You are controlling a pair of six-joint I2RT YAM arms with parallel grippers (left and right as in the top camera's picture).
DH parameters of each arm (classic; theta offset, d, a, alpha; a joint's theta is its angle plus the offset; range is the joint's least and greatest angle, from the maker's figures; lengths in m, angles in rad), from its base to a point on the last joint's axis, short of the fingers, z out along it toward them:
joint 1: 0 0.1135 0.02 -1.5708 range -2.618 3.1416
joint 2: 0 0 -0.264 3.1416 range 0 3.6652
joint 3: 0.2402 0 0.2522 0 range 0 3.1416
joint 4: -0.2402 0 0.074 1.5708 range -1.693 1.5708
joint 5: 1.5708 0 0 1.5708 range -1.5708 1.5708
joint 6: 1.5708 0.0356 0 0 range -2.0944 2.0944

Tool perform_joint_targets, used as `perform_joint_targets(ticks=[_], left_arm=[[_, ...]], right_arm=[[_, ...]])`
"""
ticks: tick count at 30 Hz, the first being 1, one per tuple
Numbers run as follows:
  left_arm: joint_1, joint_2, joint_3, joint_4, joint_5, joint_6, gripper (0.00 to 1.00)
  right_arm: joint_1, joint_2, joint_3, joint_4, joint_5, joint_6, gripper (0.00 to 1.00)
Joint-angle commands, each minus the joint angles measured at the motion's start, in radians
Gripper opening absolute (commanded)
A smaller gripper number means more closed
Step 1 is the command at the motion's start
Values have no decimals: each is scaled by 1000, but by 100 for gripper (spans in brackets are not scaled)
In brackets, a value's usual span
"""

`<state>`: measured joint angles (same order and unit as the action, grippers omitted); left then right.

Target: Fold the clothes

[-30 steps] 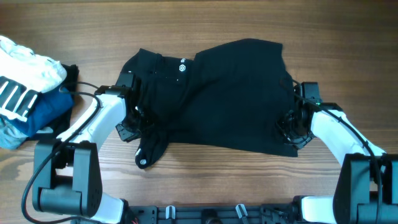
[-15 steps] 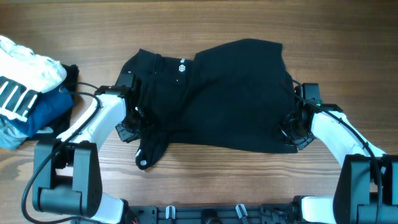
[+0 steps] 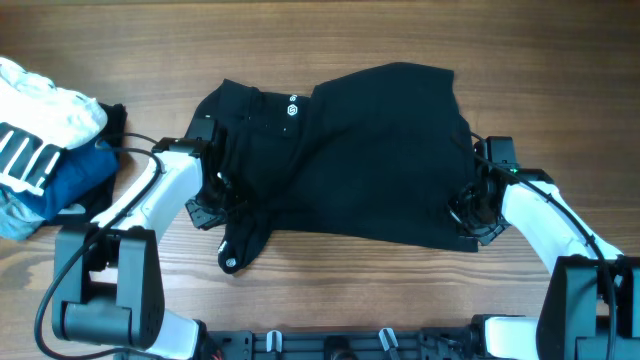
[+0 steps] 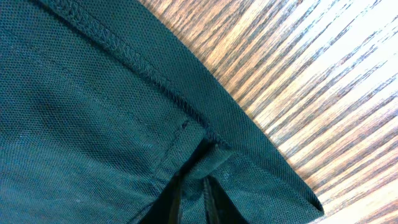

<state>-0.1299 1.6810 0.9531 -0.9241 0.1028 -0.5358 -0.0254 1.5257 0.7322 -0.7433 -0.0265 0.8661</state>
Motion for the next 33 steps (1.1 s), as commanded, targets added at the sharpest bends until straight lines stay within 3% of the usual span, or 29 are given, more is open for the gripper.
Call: perform_joint_targets(ticks=[1, 6, 8, 13, 33], left_arm=[[1, -16, 14, -5, 9, 12, 7], [1, -16, 14, -5, 9, 12, 7], [1, -17, 14, -5, 9, 12, 7], [1, -16, 14, -5, 9, 12, 7], [1, -16, 14, -5, 9, 12, 8]], right_arm=[[0, -18, -12, -2, -13, -2, 7], [0, -18, -12, -2, -13, -2, 5], [0, -18, -12, 0, -13, -2, 20], [0, -18, -12, 25, -13, -2, 36], [0, 27, -13, 60, -12, 1, 42]])
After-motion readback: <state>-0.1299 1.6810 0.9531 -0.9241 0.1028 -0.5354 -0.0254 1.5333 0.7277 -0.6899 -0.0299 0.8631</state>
